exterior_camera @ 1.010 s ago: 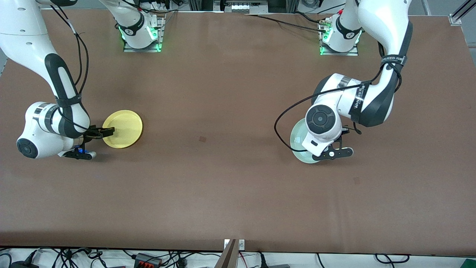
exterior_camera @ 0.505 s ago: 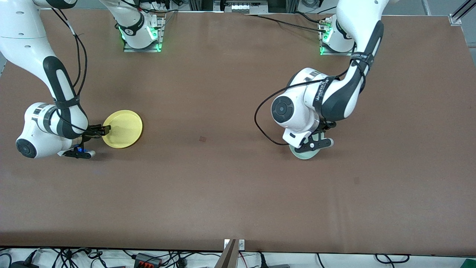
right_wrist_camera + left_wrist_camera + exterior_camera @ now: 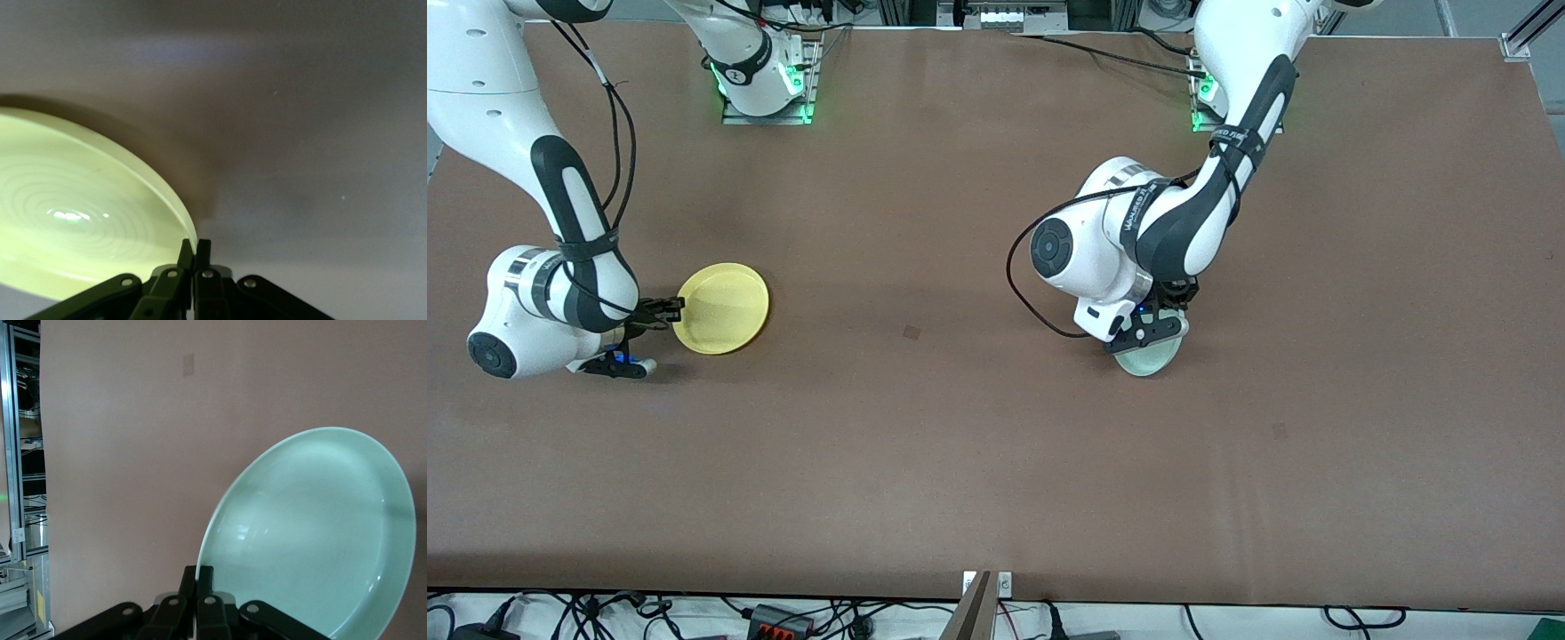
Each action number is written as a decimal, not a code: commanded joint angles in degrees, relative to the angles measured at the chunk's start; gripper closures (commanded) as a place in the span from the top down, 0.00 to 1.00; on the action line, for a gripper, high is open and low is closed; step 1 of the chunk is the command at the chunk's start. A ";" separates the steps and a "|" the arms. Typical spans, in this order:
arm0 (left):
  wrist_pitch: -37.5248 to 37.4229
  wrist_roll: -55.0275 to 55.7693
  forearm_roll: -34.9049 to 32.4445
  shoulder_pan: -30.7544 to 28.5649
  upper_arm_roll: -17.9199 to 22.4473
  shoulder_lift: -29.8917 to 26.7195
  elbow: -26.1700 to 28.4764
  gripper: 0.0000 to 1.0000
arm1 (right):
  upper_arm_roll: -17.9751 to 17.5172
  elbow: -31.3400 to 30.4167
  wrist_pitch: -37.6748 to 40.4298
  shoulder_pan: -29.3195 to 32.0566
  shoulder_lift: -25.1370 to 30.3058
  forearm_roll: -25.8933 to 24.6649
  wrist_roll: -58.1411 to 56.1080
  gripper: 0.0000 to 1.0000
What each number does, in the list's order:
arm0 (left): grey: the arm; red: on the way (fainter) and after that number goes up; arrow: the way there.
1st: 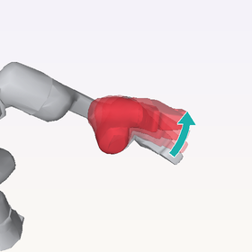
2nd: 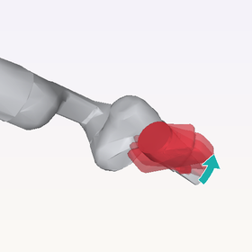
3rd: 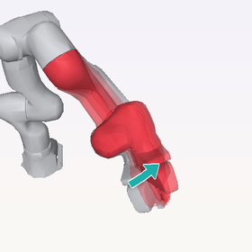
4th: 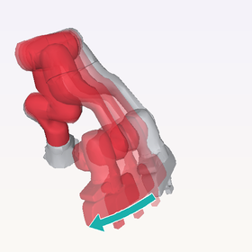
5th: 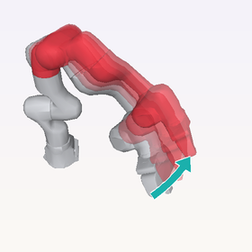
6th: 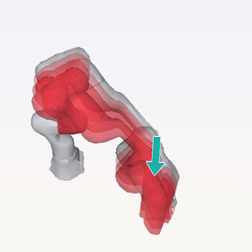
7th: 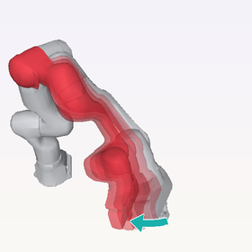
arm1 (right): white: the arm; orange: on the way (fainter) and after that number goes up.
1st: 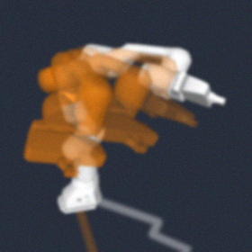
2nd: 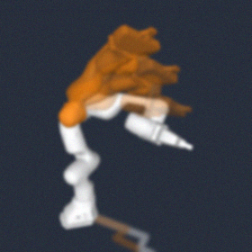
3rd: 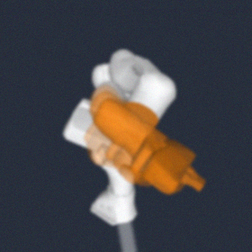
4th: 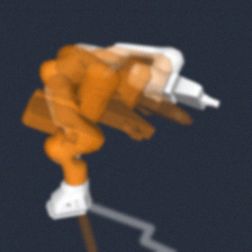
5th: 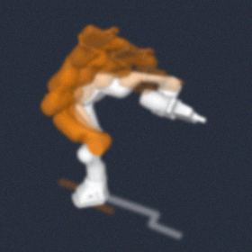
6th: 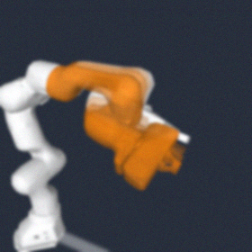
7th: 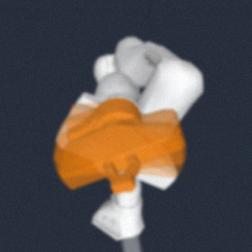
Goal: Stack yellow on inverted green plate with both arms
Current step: 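Lift the green plate with the left gripper while the right gripper grips yellow, then flip the green plate upside down and lower it with the left gripper, then release the green plate with the left gripper while the right gripper carries yellow, then place the yellow plate onto the inverted green plate with the right gripper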
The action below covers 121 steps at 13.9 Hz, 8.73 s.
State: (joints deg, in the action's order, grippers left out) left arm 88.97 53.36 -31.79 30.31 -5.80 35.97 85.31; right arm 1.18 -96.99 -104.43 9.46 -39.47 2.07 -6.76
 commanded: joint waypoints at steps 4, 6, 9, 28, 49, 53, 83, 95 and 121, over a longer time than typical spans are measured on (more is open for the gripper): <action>-3.19 1.39 -5.12 0.88 0.26 0.50 -0.68 0.01 | -0.73 1.80 3.86 0.56 1.40 0.74 -0.54 0.00; -3.19 4.81 -5.21 1.93 0.26 1.20 -0.68 0.01 | -0.82 3.99 7.90 0.38 3.16 3.54 -1.06 0.00; -3.19 6.49 -5.12 2.91 0.26 2.17 -0.59 0.01 | -1.09 5.49 9.41 -0.32 4.66 3.91 -4.48 0.00; 10.16 9.04 0.14 5.72 -1.05 3.75 -0.06 0.85 | -3.28 6.64 11.44 0.21 6.77 9.27 -9.06 0.00; 36.88 9.05 21.94 5.54 -1.58 3.75 -0.59 0.86 | -3.20 6.55 11.35 0.29 6.51 9.09 -9.24 0.00; 37.15 8.87 22.12 4.93 -1.58 5.06 -0.06 0.86 | -3.20 6.55 11.44 0.29 7.21 8.65 -9.41 0.00; 1.75 -39.37 25.36 -23.62 -1.41 -22.25 -0.85 1.00 | -3.37 13.93 6.36 -26.49 3.26 25.95 23.60 0.00; 5.85 -56.87 33.81 -26.45 9.93 -37.20 10.39 1.00 | -3.37 14.20 -19.83 -41.89 -5.35 39.85 40.41 0.00; 4.37 -56.70 32.41 -26.45 7.65 -37.03 9.52 1.00 | -3.28 14.73 -26.62 -48.49 -10.11 42.40 45.69 0.00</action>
State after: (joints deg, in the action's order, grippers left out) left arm 93.63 -2.48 0.78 3.85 1.99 -0.29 94.74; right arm -2.70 -81.85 -131.23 -38.39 -49.92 43.79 38.14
